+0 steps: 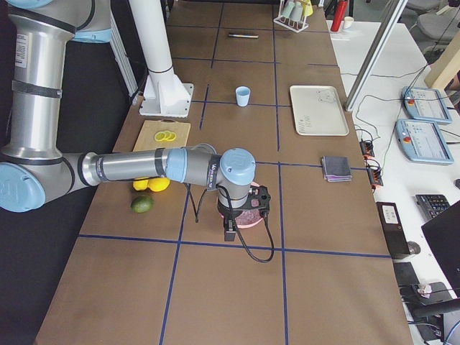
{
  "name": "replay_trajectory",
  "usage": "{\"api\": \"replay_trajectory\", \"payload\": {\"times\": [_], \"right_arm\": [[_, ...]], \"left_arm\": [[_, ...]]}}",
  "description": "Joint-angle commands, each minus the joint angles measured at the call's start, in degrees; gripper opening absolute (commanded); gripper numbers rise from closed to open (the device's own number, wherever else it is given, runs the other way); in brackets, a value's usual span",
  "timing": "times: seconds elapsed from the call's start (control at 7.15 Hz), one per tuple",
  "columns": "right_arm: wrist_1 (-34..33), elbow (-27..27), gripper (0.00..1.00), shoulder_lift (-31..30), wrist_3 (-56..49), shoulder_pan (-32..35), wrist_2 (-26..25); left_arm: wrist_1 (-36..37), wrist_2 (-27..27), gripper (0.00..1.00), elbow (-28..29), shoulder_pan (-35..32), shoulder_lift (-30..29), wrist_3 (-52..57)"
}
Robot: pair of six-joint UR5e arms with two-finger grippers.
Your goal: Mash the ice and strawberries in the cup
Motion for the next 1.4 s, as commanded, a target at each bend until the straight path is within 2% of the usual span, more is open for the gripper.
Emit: {"api": "replay_trajectory", "payload": {"times": [0.0, 0.14, 0.42, 0.56, 1.26], "right_arm": [[0.07, -0.07, 1.00, 0.06, -0.21, -0.33, 0.11], [0.07, -0.07, 1.00, 0.06, -0.21, -0.51, 0.20], [0.07, -0.07, 1.00, 0.06, -0.38, -0.51, 0.12], [0.15, 0.02, 1.00, 0.06, -0.30, -0.42, 0.11], [1.64, -0.16, 1.00, 0.06, 0.05, -0.51, 0.20]], "left_arm": [[-0.07, -0.09, 1.00, -0.09, 0.64, 0.07, -0.07], [-0.33, -0.17, 1.00, -0.27, 0.64, 0.15, 0.11], [-6.37, -0.62, 1.00, -0.10, 1.25, 0.77, 0.02], [-7.18, -0.62, 1.00, 0.17, 1.43, 0.77, -0.24], [-7.02, -0.35, 1.00, 0.08, 1.61, 1.74, 0.02]]}}
